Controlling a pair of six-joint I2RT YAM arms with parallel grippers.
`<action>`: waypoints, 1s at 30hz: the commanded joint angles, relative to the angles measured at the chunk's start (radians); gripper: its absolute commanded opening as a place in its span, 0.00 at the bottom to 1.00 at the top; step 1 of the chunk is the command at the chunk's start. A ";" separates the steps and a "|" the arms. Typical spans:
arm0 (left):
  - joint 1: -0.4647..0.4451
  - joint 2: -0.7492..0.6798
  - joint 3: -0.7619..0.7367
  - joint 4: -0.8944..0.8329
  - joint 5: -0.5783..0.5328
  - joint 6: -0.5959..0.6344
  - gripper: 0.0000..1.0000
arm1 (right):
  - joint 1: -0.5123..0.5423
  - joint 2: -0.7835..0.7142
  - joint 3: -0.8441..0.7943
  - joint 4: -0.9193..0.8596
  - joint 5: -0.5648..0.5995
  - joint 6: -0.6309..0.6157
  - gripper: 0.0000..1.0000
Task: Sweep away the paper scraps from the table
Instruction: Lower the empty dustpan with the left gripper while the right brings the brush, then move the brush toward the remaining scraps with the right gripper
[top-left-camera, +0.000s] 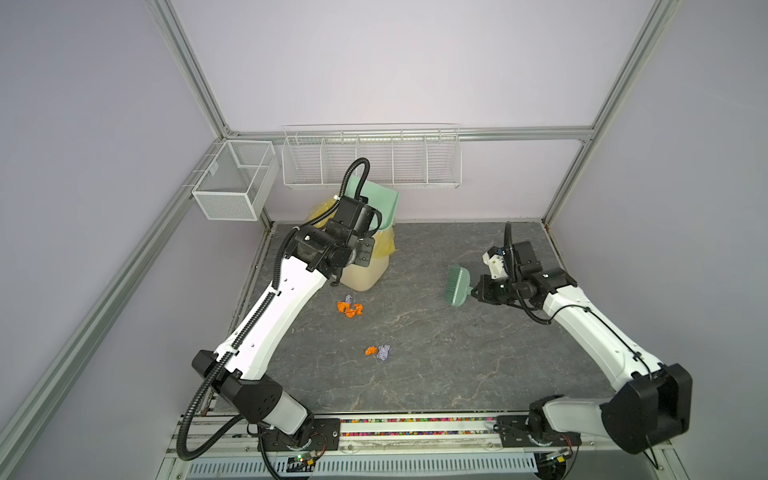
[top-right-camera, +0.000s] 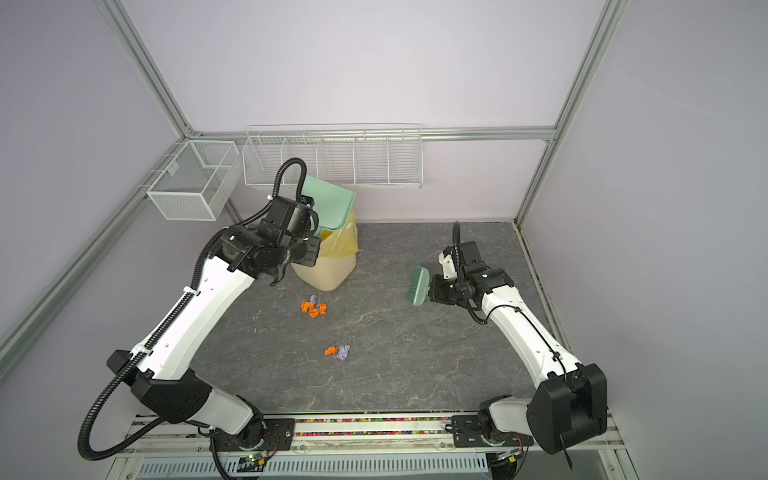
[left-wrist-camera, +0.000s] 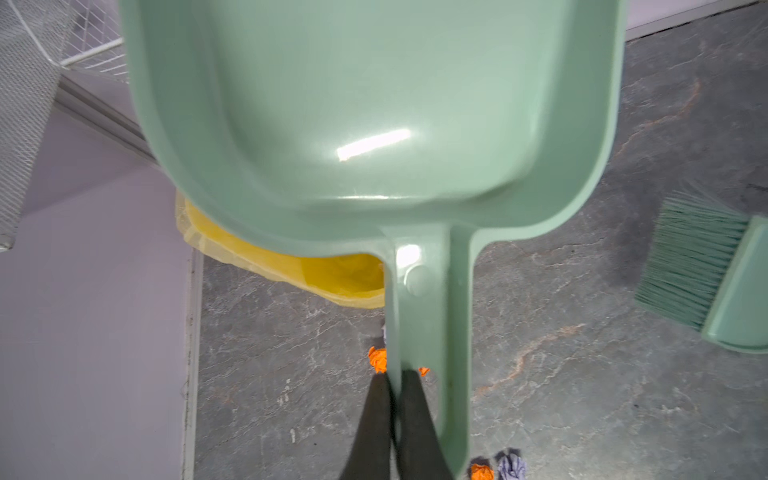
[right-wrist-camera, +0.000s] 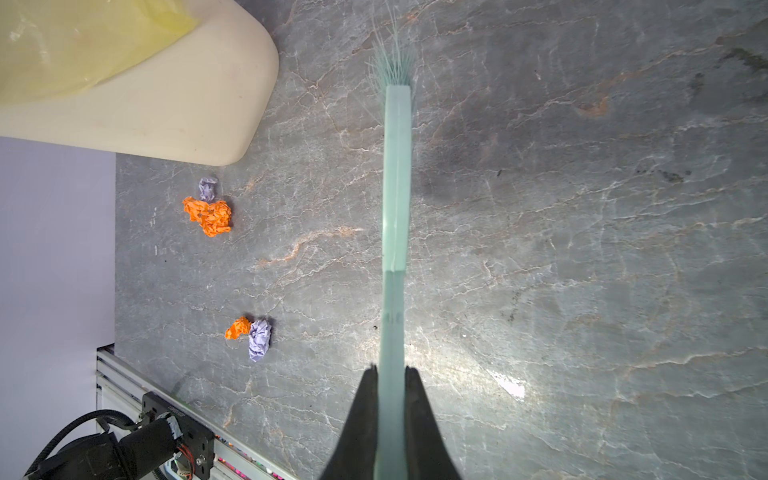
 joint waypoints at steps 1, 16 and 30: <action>-0.004 -0.029 -0.024 0.026 0.087 -0.057 0.00 | 0.016 -0.007 0.018 0.055 -0.045 0.015 0.07; -0.005 -0.002 -0.089 0.110 0.306 -0.127 0.00 | 0.107 -0.008 0.009 0.098 -0.266 -0.036 0.07; -0.016 0.064 -0.047 0.095 0.330 -0.152 0.00 | 0.190 0.012 -0.030 0.143 -0.430 -0.029 0.07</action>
